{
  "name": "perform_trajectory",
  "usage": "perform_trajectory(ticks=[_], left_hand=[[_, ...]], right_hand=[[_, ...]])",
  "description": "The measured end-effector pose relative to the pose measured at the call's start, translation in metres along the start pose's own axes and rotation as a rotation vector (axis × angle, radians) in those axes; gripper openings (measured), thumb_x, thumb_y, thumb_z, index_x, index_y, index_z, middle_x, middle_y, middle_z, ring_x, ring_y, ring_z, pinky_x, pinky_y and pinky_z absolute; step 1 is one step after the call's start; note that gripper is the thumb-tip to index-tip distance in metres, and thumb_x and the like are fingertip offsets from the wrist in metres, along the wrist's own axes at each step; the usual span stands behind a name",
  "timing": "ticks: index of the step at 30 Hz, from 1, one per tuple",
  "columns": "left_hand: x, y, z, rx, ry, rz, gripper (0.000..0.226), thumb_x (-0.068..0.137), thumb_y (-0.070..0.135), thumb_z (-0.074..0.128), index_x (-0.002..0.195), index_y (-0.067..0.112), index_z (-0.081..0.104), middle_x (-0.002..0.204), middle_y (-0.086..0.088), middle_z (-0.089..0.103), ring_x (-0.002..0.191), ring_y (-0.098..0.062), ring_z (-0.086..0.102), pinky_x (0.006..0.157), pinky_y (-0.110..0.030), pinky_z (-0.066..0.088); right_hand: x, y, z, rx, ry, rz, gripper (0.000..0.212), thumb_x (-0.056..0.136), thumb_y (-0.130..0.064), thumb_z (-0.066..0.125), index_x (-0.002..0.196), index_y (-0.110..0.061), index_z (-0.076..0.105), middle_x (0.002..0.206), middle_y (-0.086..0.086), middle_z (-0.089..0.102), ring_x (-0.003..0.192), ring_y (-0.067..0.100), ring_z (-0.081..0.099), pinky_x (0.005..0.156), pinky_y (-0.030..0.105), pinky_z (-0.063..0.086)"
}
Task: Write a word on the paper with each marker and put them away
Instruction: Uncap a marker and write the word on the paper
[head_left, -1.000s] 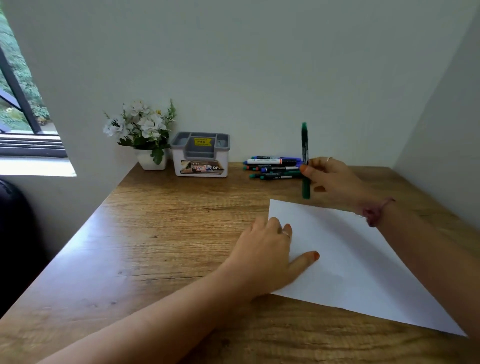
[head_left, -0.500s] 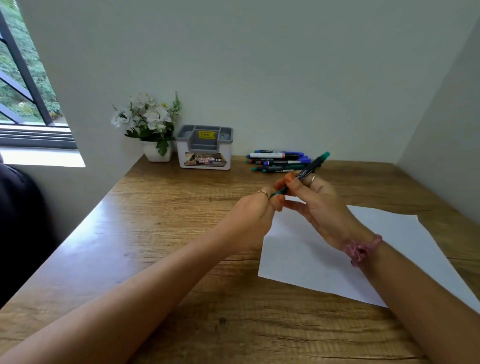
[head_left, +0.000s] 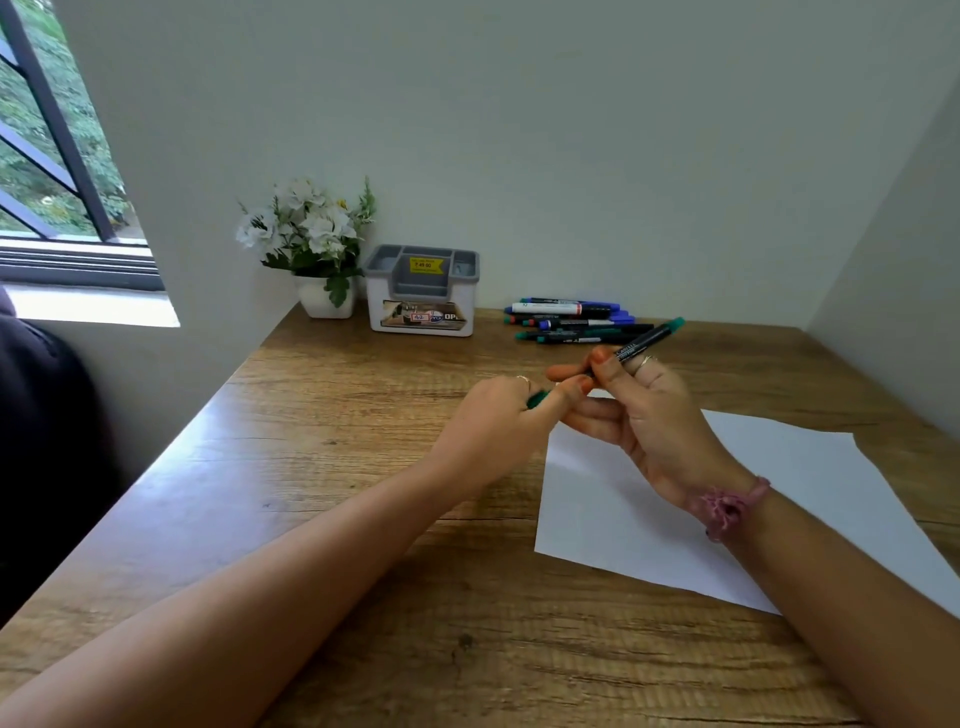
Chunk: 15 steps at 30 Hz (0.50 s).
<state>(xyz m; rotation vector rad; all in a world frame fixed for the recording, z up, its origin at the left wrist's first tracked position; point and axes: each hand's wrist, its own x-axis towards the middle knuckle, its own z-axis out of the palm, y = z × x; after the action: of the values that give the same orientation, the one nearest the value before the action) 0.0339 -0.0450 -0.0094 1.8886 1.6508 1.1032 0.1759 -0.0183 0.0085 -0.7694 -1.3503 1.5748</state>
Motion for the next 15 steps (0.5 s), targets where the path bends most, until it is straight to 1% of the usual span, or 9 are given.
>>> perform_trajectory(ticks=[2,5,7,9,10,12,13,14,15], left_hand=[[0.002,-0.001,-0.001,0.010,-0.039,-0.028,0.054,0.088,0.059,0.044,0.054,0.018,0.036,0.044,0.007,0.031,0.039,-0.007,0.027,0.045,-0.026,0.023],[0.003,-0.002,-0.008,0.048,-0.180,-0.038,0.051,0.081,0.066,0.042,0.067,0.017,0.045,0.055,0.005,0.040,0.047,-0.010,0.034,0.047,-0.025,0.029],[0.002,-0.005,-0.018,0.101,-0.282,0.004,0.053,0.072,0.070,0.040,0.075,0.018,0.047,0.063,0.005,0.044,0.055,-0.010,0.038,0.052,-0.024,0.032],[0.003,-0.014,-0.029,0.156,-0.319,-0.001,0.051,0.066,0.070,0.044,0.084,0.022,0.047,0.075,0.005,0.050,0.064,-0.009,0.044,0.057,-0.022,0.036],[0.003,-0.019,-0.033,0.138,-0.302,-0.021,0.053,0.065,0.069,0.051,0.091,0.023,0.049,0.083,0.006,0.054,0.071,-0.008,0.048,0.061,-0.020,0.039],[0.004,-0.028,-0.034,0.063,-0.264,-0.038,0.060,0.066,0.063,0.065,0.109,0.024,0.052,0.101,0.011,0.056,0.086,-0.005,0.052,0.071,-0.018,0.043],[0.004,-0.030,-0.032,0.050,-0.274,-0.032,0.065,0.066,0.061,0.068,0.117,0.025,0.050,0.105,0.014,0.055,0.093,-0.004,0.052,0.076,-0.018,0.043],[0.004,-0.030,-0.028,0.070,-0.307,-0.026,0.070,0.065,0.063,0.069,0.121,0.026,0.047,0.107,0.014,0.053,0.097,-0.005,0.052,0.080,-0.021,0.045],[0.005,-0.029,-0.025,0.120,-0.350,-0.021,0.073,0.064,0.065,0.069,0.121,0.026,0.045,0.107,0.013,0.053,0.098,-0.007,0.052,0.082,-0.025,0.046]], right_hand=[[0.000,-0.001,0.000,-0.020,0.024,-0.007,0.019,0.094,-0.022,0.046,0.097,-0.007,0.057,0.094,0.007,0.074,0.080,0.021,0.073,0.067,0.029,0.060],[0.001,-0.004,-0.004,-0.001,0.090,-0.017,0.022,0.091,-0.026,0.051,0.102,-0.009,0.059,0.099,0.007,0.074,0.079,0.022,0.073,0.065,0.030,0.060],[0.002,-0.007,-0.010,0.011,0.144,-0.041,0.025,0.090,-0.030,0.054,0.106,-0.012,0.062,0.103,0.004,0.073,0.087,0.019,0.072,0.070,0.033,0.060],[0.004,-0.010,-0.016,0.022,0.186,-0.049,0.025,0.088,-0.036,0.057,0.103,-0.018,0.066,0.104,-0.001,0.072,0.094,0.014,0.069,0.073,0.032,0.059],[0.004,-0.011,-0.018,0.039,0.207,-0.037,0.024,0.084,-0.039,0.060,0.097,-0.020,0.068,0.098,-0.003,0.072,0.090,0.011,0.069,0.072,0.030,0.058],[0.004,-0.010,-0.019,0.032,0.227,0.018,0.026,0.074,-0.043,0.066,0.088,-0.022,0.069,0.075,-0.008,0.065,0.070,0.004,0.061,0.060,0.022,0.053],[0.004,-0.008,-0.019,0.003,0.215,0.045,0.026,0.070,-0.043,0.068,0.085,-0.021,0.067,0.066,-0.009,0.058,0.061,0.003,0.055,0.054,0.019,0.049],[0.003,-0.004,-0.021,-0.030,0.186,0.066,0.025,0.069,-0.040,0.069,0.083,-0.020,0.065,0.062,-0.008,0.054,0.056,0.003,0.050,0.049,0.016,0.046],[0.002,0.000,-0.023,-0.061,0.140,0.081,0.022,0.068,-0.035,0.070,0.080,-0.019,0.063,0.060,-0.007,0.052,0.055,0.004,0.048,0.046,0.015,0.044]])
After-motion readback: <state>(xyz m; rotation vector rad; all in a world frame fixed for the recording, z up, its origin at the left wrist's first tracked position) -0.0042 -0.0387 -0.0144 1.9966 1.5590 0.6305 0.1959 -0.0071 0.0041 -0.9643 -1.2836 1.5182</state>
